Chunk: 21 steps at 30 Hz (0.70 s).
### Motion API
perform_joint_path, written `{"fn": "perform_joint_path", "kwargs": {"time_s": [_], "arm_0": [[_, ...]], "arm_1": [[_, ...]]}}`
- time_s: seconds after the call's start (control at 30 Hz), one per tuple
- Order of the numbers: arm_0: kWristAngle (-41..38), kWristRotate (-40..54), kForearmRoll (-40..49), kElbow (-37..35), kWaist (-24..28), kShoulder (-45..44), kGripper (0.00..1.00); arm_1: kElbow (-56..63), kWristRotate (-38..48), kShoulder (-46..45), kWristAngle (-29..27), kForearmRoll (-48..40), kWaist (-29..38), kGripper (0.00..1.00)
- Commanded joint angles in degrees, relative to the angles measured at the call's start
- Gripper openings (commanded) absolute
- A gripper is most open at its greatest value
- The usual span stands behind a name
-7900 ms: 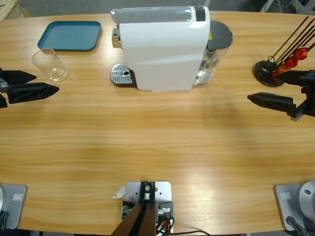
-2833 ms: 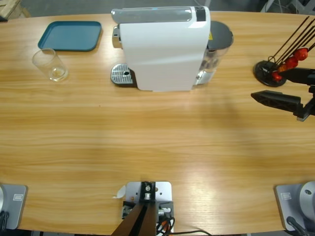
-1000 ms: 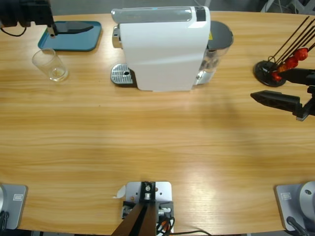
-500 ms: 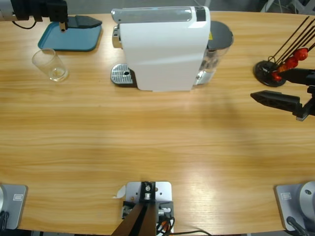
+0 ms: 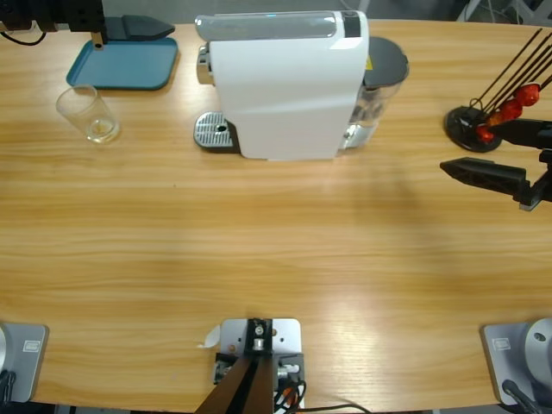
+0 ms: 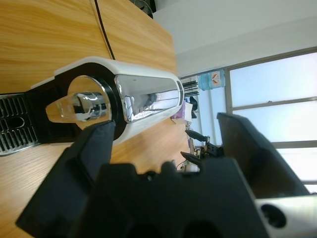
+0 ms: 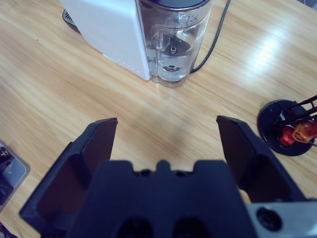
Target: Pour coffee
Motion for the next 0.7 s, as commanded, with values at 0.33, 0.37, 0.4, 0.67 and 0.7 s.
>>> {"fn": "perform_joint_path", "kwargs": {"time_s": [0.33,0.37,0.4,0.67,0.7], "arm_0": [[-4.8,-4.3,-9.3,1.6,-0.3,8.1,0.890],[-4.8,-4.4,-9.3,1.5,-0.3,8.1,0.890],[-4.8,-4.5,-9.3,1.4,-0.3,8.1,0.890],[-4.9,-5.3,-9.9,0.0,-0.3,7.5,0.885],[-4.9,-5.7,-10.1,-0.3,-0.3,7.5,0.885]], "arm_1": [[1.7,0.3,0.8,-1.1,-0.1,0.4,0.899],[1.7,0.3,0.8,-1.1,-0.1,0.3,0.899],[1.7,0.3,0.8,-1.1,-0.1,0.3,0.899],[1.7,0.3,0.8,-1.1,-0.2,0.3,0.899],[1.7,0.3,0.8,-1.0,-0.2,0.3,0.899]]}}
